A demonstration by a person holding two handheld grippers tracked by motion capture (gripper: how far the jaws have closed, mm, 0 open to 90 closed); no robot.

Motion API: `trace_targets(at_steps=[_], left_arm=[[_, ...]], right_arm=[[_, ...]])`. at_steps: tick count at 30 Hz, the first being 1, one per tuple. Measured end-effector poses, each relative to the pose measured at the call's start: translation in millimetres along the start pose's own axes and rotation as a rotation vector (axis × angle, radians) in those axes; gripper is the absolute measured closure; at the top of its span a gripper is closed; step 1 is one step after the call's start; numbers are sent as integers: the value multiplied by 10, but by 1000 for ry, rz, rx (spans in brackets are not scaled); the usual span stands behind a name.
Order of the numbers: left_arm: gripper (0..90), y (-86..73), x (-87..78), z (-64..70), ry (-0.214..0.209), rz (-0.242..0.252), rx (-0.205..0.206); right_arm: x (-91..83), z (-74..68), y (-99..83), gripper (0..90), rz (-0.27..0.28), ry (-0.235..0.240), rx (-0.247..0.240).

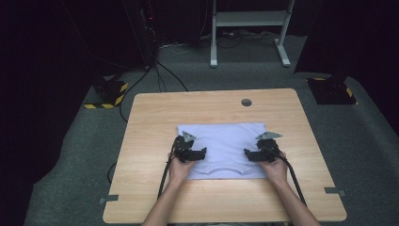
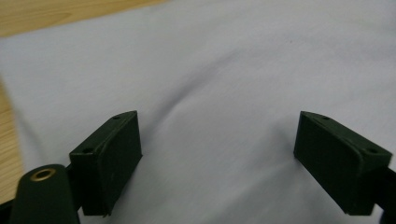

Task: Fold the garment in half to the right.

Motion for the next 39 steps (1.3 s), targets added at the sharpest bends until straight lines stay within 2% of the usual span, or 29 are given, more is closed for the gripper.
trace_targets(at_steps=[1, 3, 4, 5, 7, 10, 12, 14, 15, 16, 17, 19, 20, 23, 26, 29, 31, 33, 34, 37, 39], left_arm=[[152, -26, -30, -22, 15, -21, -3], [144, -65, -125, -85, 19, -19, -35], [142, -76, -171, -109, 27, -14, -35], [144, -83, -214, -116, 38, -1, -32], [144, -72, -279, -72, 10, 25, -47], [144, -29, -278, 71, -43, 44, -38], [138, -10, -232, 168, -68, 30, -17], [136, -35, -173, 216, -56, -5, 10], [134, -55, -159, 214, -51, -18, 11], [132, -93, -149, 198, -40, -32, 13], [131, -122, -165, 180, -36, -20, 25], [138, -160, -226, 129, -19, -27, 38], [140, -183, -256, 96, -8, -25, 46], [148, -173, -332, 12, -1, -16, 16], [142, -71, -334, 20, -21, 28, -20], [137, 46, -221, 92, -41, 30, -18], [137, 58, -131, 111, -41, 16, -15], [136, -1, -23, 72, -17, -33, -15], [126, -22, -23, 51, -5, -5, 5], [143, -56, -83, -30, 19, -23, -6], [138, -61, -125, -89, 34, -26, -26]], right_arm=[[-52, 50, -34, 206, 1, -11, 8], [-156, 126, -91, 224, 18, -28, 7], [-210, 162, -121, 200, 4, -66, -2], [-255, 197, -146, 205, -5, -78, -3], [-352, 226, -176, 207, 8, -92, 11], [-447, 145, -137, 217, 83, -50, 30], [-432, 28, -91, 217, 106, -9, 24], [-362, -85, -73, 216, 92, 19, -8], [-308, -129, -89, 215, 68, 25, -27], [-278, -138, -108, 213, 52, 26, -35], [-244, -132, -143, 210, 26, 25, -36], [-262, -77, -203, 214, 36, 28, -16], [-290, -45, -221, 216, 33, 11, -19], [-359, 33, -240, 221, 21, -8, -15], [-363, 13, -166, 211, 37, -20, -18], [-264, -64, -59, 211, 61, 17, 6], [-164, -106, -33, 209, 48, 24, 5], [-81, -118, -58, 196, 13, 13, -10], [-73, -106, -64, 204, 16, 10, -10], [-129, -3, -106, 202, 20, -9, -5], [-186, 78, -141, 233, 31, -19, 7]])
Point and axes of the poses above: each handheld gripper's, and its own axes: x roughly forward along the jaws, y roughly out of its top, z roughly to its right, the point moved 3 cm from there along x, roughly forward along the jaws, and after that the axes turned 9 degrees about z, right-handed, at the moved point
